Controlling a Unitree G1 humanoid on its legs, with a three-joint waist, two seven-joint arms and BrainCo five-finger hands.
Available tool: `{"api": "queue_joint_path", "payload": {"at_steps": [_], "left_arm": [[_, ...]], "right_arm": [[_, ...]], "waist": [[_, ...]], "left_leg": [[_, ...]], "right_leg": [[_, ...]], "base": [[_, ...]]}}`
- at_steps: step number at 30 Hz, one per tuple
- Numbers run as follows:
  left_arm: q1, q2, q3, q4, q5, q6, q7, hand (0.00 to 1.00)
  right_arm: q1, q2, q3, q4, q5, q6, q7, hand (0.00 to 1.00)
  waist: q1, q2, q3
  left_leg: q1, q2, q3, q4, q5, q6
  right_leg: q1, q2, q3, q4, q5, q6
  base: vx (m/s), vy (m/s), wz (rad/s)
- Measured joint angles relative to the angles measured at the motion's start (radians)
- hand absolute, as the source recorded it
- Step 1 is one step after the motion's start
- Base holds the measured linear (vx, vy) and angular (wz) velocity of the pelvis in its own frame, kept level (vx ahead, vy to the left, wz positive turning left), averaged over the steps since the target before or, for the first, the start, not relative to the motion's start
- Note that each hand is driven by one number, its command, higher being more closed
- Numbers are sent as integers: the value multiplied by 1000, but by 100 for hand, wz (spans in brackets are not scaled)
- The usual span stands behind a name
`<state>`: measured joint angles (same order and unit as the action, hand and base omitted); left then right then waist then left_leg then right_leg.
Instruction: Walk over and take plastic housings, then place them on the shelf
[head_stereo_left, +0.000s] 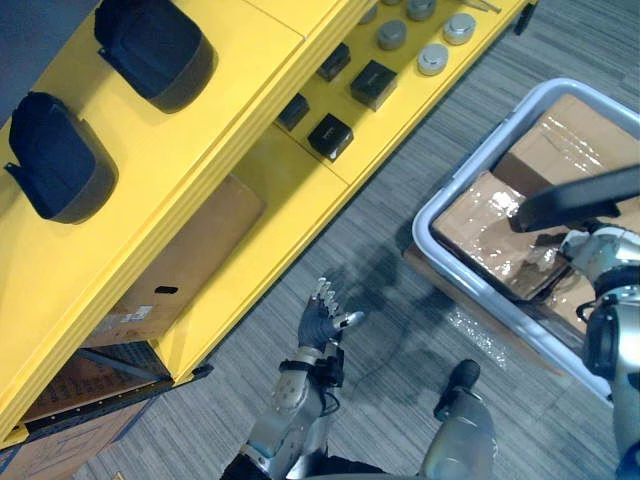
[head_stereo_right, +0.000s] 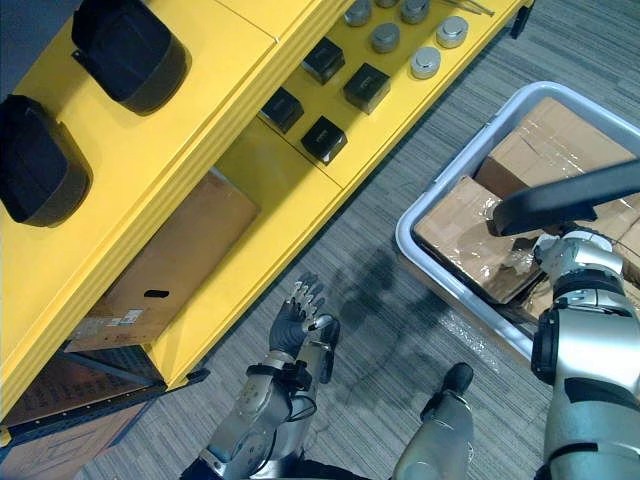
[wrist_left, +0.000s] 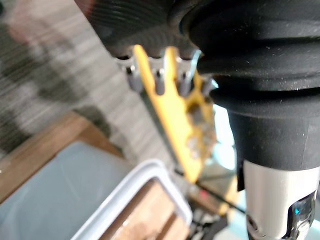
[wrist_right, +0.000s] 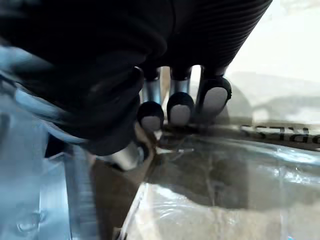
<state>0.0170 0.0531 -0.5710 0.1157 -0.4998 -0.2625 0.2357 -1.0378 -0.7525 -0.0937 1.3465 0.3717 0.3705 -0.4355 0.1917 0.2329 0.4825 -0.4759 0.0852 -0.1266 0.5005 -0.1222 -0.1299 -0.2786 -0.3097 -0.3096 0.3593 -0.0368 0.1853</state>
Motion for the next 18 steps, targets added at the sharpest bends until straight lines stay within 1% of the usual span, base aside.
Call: {"api": "queue_joint_path", "payload": {"at_steps": [2, 5, 8, 11, 12, 14, 16, 18], "left_arm": [[16, 2, 0, -5, 6, -9, -2, 0], [50, 8, 0, -30, 9, -26, -4, 0], [68, 11, 0, -41, 12, -28, -6, 0], [76, 23, 0, -53, 41, -28, -12, 0], [84, 24, 0, -67, 46, -28, -13, 0], [100, 24, 0, -69, 47, -28, -16, 0], [116, 26, 0, -69, 47, -28, -19, 0], [131, 26, 2, -69, 47, -28, -20, 0]], "right_arm": [[0, -2, 21, 0, -10, 0, 8, 100], [-5, -14, 38, 0, -53, 1, 48, 100], [-8, -51, 64, 0, -77, 6, 90, 100], [-9, -81, 82, -2, -113, 8, 130, 100], [-9, -93, 83, -2, -116, 8, 139, 0], [-9, -96, 104, -3, -153, 5, 169, 0], [-9, -98, 117, -9, -183, -8, 190, 0], [-8, -98, 149, -53, -194, -37, 192, 0]], "waist": [[1, 0, 0], [3, 0, 0], [1, -1, 1], [-2, -2, 1], [-5, -2, 2], [-12, -4, 3], [-17, -7, 5], [-24, -11, 8]], "left_leg": [[0, 0, 1, 0, -1, 1], [1, 10, 2, 1, -3, -2], [11, 18, 5, 0, -4, -3], [28, 29, 11, 0, -9, -4], [28, 31, 11, -1, -9, -5], [30, 38, 15, -1, -9, -5], [34, 47, 20, -3, -8, -5], [40, 51, 25, -4, -8, -5]], "right_leg": [[2, 1, 0, -5, 3, 1], [5, 13, 1, -18, 14, -2], [19, 21, 2, -30, 19, -5], [37, 32, 7, -44, 26, -7], [36, 35, 7, -46, 26, -8], [37, 42, 10, -52, 31, -12], [37, 50, 14, -59, 36, -15], [38, 53, 17, -59, 37, -16]], "base": [[2, 16, -1], [15, 13, -6], [15, 7, -6], [-5, 15, -9], [-28, 16, -9], [-27, 10, -10], [-14, 4, -13], [-5, 2, -9]]}}
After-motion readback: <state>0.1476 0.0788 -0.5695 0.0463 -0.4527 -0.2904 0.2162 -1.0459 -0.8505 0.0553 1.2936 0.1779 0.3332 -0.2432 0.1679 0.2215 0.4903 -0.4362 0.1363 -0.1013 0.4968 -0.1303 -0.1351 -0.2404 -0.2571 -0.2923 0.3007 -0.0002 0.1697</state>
